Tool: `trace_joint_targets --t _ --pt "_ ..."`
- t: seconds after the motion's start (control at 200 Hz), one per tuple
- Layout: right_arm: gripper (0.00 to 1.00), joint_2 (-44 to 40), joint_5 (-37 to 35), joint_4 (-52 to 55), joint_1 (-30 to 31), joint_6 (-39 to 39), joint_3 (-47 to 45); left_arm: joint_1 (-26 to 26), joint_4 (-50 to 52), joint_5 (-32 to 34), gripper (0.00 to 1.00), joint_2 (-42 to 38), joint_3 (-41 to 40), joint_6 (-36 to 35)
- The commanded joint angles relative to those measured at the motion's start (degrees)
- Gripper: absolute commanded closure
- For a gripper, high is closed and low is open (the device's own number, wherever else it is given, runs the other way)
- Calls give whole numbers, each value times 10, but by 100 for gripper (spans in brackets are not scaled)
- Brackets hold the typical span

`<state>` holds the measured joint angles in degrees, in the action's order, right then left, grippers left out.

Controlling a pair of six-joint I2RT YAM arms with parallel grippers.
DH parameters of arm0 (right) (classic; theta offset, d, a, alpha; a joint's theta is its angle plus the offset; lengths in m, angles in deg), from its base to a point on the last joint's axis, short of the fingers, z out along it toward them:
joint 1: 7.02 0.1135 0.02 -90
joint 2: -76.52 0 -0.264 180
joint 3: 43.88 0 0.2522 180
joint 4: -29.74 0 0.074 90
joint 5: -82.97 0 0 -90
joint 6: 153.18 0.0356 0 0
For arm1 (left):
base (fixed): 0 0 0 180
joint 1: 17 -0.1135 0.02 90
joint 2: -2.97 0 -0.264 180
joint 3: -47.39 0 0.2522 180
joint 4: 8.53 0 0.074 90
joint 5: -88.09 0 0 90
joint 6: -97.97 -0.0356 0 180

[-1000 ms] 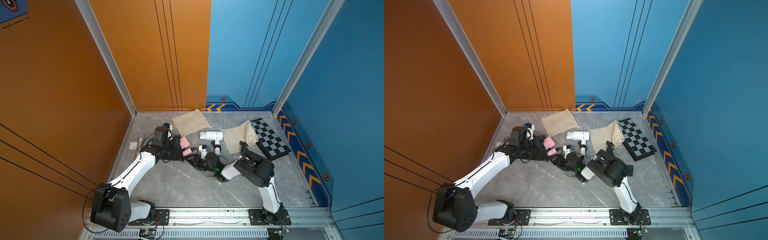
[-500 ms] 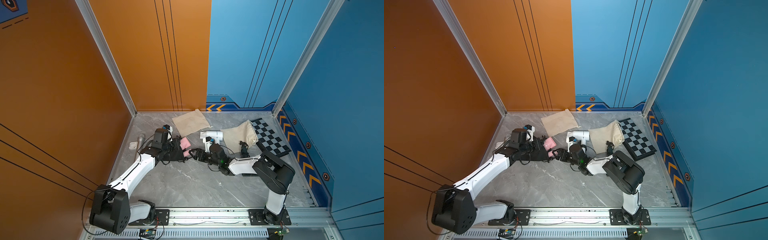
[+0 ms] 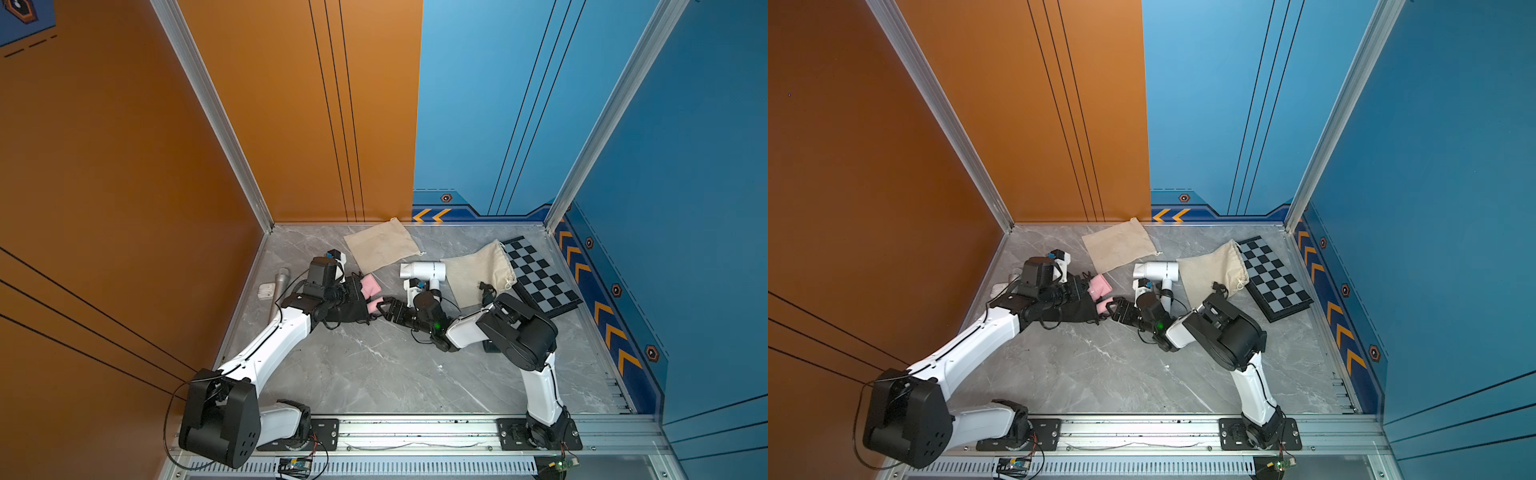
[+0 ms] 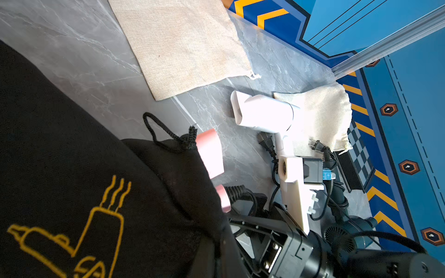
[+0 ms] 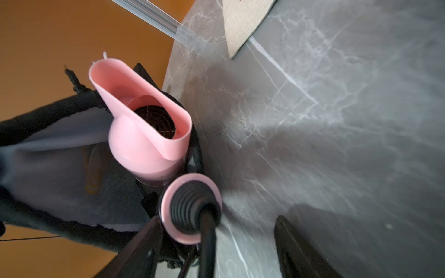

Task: Pack away hair dryers
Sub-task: Place the hair dryer in the drawstring bag.

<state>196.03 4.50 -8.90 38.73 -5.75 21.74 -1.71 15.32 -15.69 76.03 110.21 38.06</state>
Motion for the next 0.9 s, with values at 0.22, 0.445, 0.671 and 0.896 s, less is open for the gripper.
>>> trace_joint_targets --t 0.22,0.445,0.671,0.896 --pt "31 73 -2 -151 2 57 59 5 -26 -23 100 -7 2 8" --pt "41 87 -19 -176 23 85 75 6 -29 -20 100 -2 5 14" --pt "71 96 -35 -213 27 126 75 4 -34 -12 100 0 9 25" --pt "84 52 -80 -240 22 170 44 -3 -38 -4 100 -9 22 39"
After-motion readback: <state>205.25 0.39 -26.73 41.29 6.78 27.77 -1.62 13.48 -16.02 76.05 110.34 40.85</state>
